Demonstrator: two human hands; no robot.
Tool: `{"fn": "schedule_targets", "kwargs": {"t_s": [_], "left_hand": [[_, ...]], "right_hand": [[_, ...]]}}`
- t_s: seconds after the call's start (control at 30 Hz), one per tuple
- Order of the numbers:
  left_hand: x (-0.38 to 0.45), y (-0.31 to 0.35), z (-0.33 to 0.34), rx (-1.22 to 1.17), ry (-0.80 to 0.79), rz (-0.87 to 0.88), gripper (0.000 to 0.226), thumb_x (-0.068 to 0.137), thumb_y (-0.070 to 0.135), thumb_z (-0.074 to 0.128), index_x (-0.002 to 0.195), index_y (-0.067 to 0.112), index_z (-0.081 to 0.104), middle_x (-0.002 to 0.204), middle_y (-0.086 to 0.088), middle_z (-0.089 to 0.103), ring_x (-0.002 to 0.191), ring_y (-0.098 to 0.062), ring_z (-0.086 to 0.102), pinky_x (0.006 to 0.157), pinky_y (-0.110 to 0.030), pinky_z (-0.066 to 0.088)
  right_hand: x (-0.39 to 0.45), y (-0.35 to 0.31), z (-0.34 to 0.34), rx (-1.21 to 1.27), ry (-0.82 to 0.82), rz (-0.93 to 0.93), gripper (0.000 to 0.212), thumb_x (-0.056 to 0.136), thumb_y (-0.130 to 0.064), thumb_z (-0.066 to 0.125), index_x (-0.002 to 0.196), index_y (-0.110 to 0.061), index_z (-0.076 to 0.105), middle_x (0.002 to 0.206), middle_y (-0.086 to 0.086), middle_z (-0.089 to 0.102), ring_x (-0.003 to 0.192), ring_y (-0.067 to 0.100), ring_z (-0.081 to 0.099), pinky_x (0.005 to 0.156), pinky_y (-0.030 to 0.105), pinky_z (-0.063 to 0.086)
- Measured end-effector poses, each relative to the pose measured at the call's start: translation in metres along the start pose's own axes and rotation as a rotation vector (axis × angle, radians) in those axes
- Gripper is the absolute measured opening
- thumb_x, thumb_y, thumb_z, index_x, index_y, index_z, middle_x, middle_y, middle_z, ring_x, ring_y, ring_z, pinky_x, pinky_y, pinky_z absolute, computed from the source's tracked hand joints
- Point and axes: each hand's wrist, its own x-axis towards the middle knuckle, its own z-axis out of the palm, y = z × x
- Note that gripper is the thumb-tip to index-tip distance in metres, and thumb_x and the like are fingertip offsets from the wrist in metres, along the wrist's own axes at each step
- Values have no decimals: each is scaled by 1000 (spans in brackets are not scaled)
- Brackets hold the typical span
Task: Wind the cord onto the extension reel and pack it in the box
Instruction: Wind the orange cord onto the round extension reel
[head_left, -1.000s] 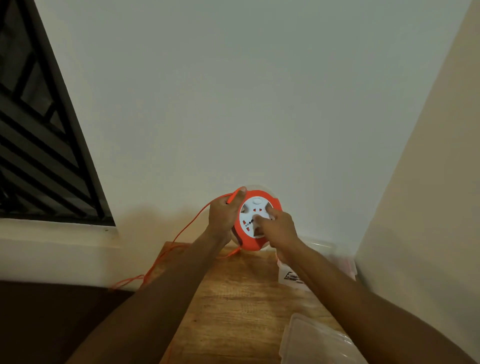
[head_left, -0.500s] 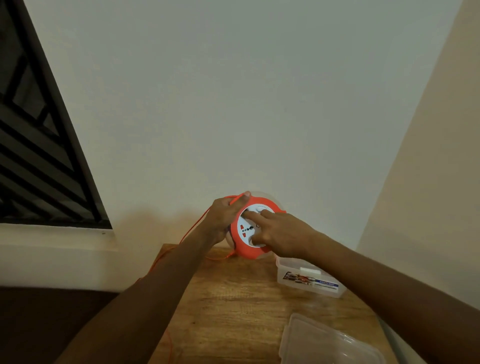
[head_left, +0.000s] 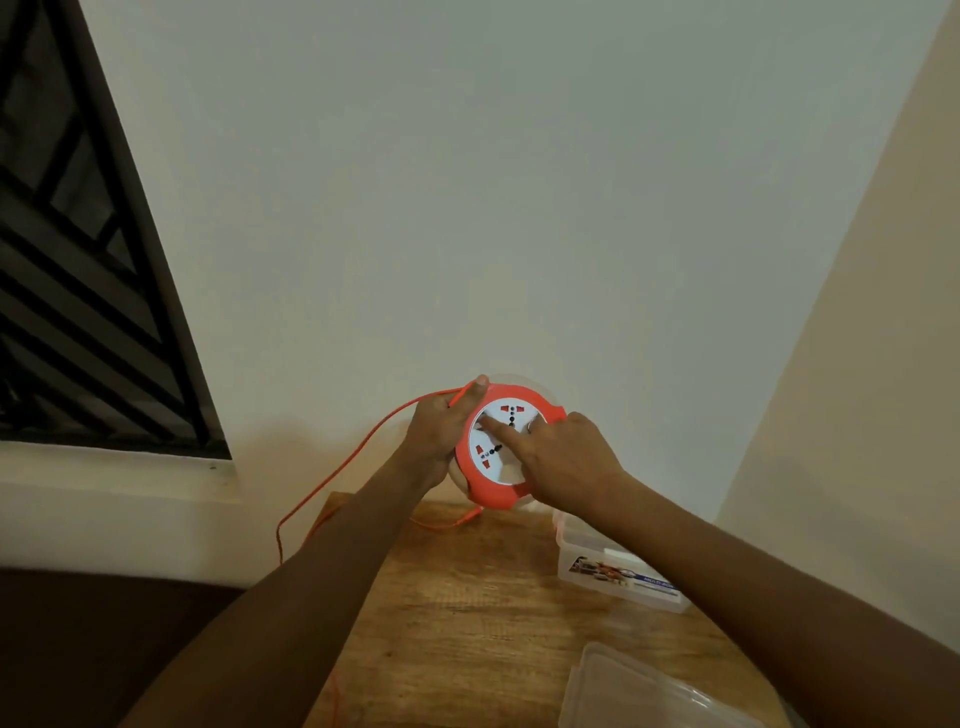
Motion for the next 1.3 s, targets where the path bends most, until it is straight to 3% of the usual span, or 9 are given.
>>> {"fn": "schedule_targets", "kwargs": {"t_s": [0.13,0.23,0.37,0.47,0.6,0.73,0.93,1.1,1.3], "left_hand": [[-1,1,7,-34,44,40,33,97,49,65,109,20,76,99,-4,83,85,-30,81,77,-45,67],[-1,-2,10,-17,53,26,30,97,50,65,92,24,78,87,-2,83,74,-24,80,72,-39,66],[-1,-9,10,-14,50,11,32,95,50,69,77,25,79,81,-6,82,67,-24,78,60,-32,64],[1,-9,9,-27,20,-49,33,93,54,69,94,22,79,89,-5,84,75,-26,81,64,-35,65],[7,-4,6,-6,-22,-70,36,88,59,71,97,26,80,93,-3,84,81,-29,82,73,-42,67],[4,1,5,31,-147,-51,38,81,64,72,88,28,83,97,-9,83,83,-31,81,70,-39,67],[0,5,4,49,-181,-46,49,84,61,68,108,18,76,105,-14,81,94,-40,78,87,-50,65],[-3,11,-5,3,-141,-45,49,74,63,70,102,23,77,97,-6,84,82,-31,81,68,-39,67],[-6,11,-7,13,-116,-36,47,79,61,68,104,23,75,96,-3,84,82,-29,82,64,-35,65]], "right_hand": [[-3,-18,7,318,53,305,82,89,-43,64,154,-30,16,134,11,60,102,30,67,81,42,57],[-2,-24,6,856,89,574,61,93,-34,52,150,-29,31,141,5,55,115,26,60,88,37,52],[-11,-29,6,1424,77,762,63,88,-24,62,147,-33,39,149,0,46,127,21,49,100,38,49],[-21,-31,7,1116,25,615,73,85,-30,64,151,-30,31,138,1,58,117,22,59,89,33,52],[-28,-15,-3,318,197,121,58,73,-20,79,128,-27,61,123,15,65,95,37,68,70,43,59],[-24,7,-17,135,49,-250,53,73,-16,81,121,-30,63,138,16,48,108,35,60,65,39,57],[-16,24,-37,-50,-27,-285,80,72,-31,84,140,-34,41,142,17,43,107,34,59,66,36,55],[-18,14,-34,-113,-69,-251,81,87,-30,72,149,-35,19,141,22,42,114,38,56,81,42,55],[-11,6,-31,-133,-84,-266,93,84,-26,75,153,-33,12,138,24,47,113,38,59,80,43,56]]}}
